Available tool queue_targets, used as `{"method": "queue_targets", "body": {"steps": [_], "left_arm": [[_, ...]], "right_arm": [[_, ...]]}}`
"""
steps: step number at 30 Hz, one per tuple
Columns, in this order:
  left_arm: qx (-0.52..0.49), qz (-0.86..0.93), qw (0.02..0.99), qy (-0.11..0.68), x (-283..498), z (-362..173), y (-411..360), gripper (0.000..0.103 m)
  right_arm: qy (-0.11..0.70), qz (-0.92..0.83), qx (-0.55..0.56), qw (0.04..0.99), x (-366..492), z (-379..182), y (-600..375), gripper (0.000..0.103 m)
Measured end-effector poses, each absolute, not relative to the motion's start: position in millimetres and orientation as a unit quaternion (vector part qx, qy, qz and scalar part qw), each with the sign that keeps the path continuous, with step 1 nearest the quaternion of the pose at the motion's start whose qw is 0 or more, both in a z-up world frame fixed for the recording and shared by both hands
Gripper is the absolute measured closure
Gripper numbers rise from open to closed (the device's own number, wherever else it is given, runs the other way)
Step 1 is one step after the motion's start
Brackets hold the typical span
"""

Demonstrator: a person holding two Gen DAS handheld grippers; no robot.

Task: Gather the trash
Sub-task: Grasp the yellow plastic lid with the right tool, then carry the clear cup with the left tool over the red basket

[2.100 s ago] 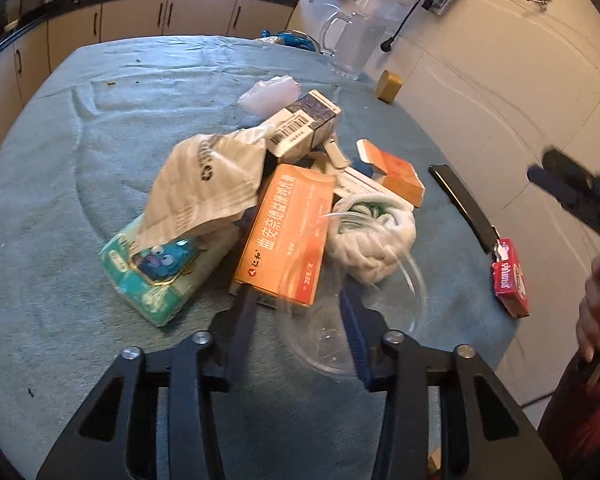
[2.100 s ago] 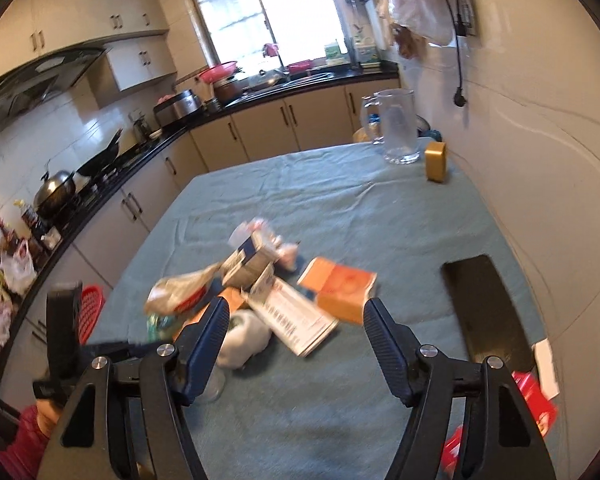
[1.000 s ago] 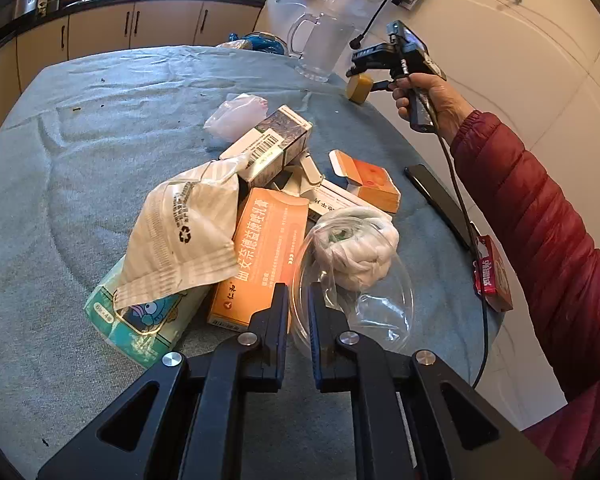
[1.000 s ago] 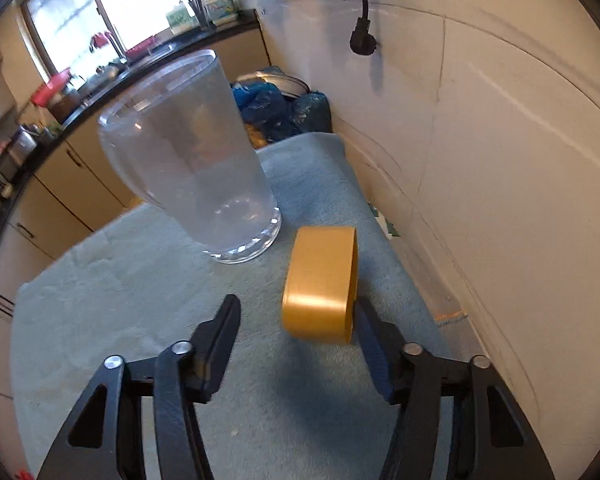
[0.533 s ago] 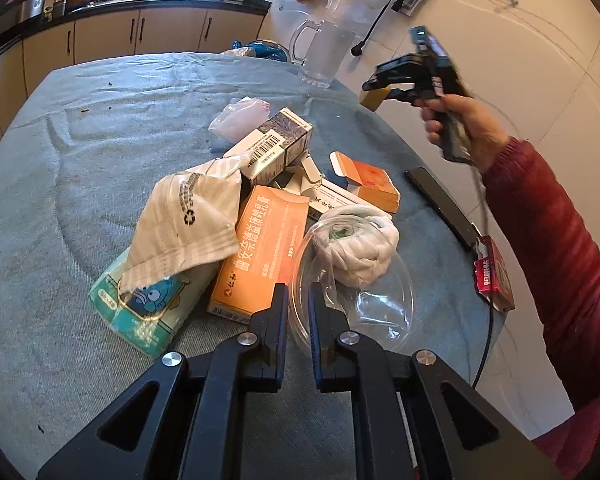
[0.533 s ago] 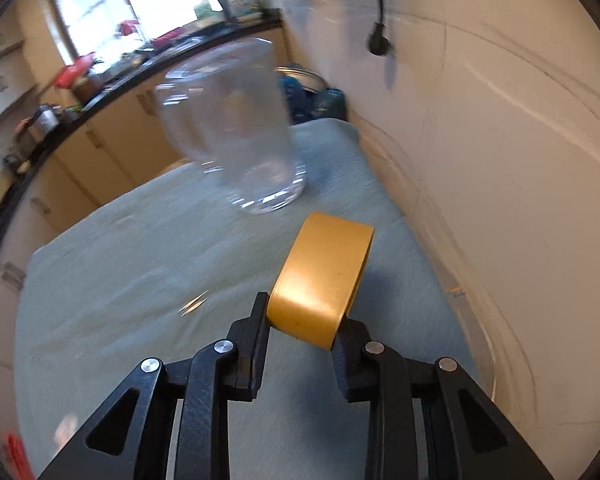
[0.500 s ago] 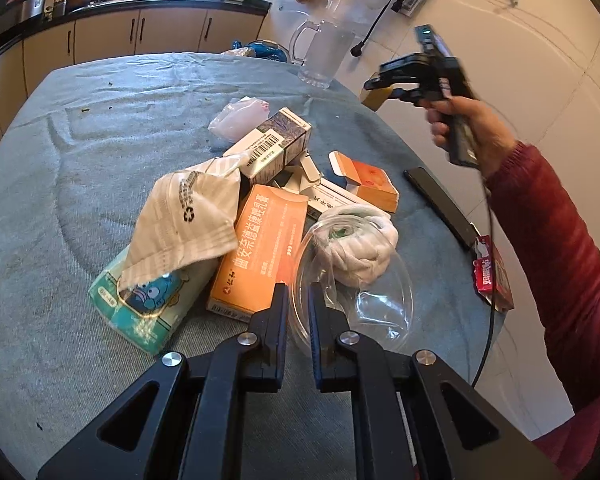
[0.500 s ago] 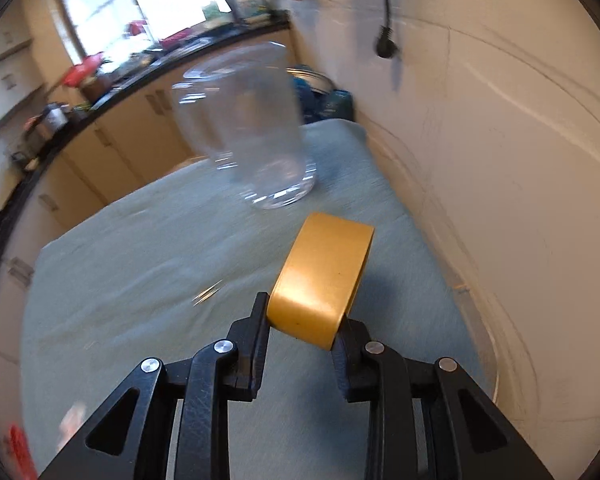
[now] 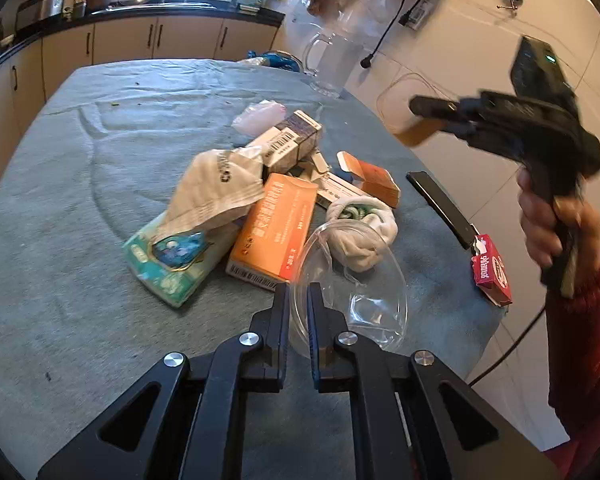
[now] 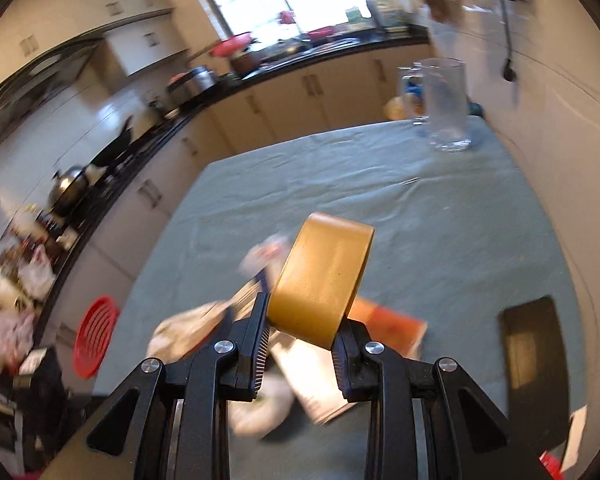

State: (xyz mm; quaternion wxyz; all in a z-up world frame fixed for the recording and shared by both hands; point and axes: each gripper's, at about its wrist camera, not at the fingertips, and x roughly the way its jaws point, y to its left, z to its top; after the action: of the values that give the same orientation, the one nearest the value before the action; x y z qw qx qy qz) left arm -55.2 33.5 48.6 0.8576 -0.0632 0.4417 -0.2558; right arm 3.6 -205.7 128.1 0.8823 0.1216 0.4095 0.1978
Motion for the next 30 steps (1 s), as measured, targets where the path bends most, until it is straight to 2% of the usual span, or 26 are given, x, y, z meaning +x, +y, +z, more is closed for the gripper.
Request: {"method": "queue_targets", "body": {"steps": [15, 20, 25, 30], "left_arm": [[-0.094, -0.223, 0.875, 0.418, -78, 62, 78, 0.096], [-0.105, -0.213, 0.865, 0.442, -74, 55, 86, 0.095], [-0.141, -0.206, 0.853, 0.458, -69, 43, 106, 0.071], [-0.149, -0.213, 0.853, 0.453, -78, 45, 116, 0.070]], "right_arm": [[0.416, 0.277, 0.115, 0.858, -33, 116, -141, 0.073], [0.415, 0.283, 0.115, 0.857, -35, 115, -134, 0.073], [0.418, 0.280, 0.120, 0.856, -37, 111, -136, 0.073], [0.424, 0.277, 0.125, 0.853, -35, 106, -140, 0.073]]}}
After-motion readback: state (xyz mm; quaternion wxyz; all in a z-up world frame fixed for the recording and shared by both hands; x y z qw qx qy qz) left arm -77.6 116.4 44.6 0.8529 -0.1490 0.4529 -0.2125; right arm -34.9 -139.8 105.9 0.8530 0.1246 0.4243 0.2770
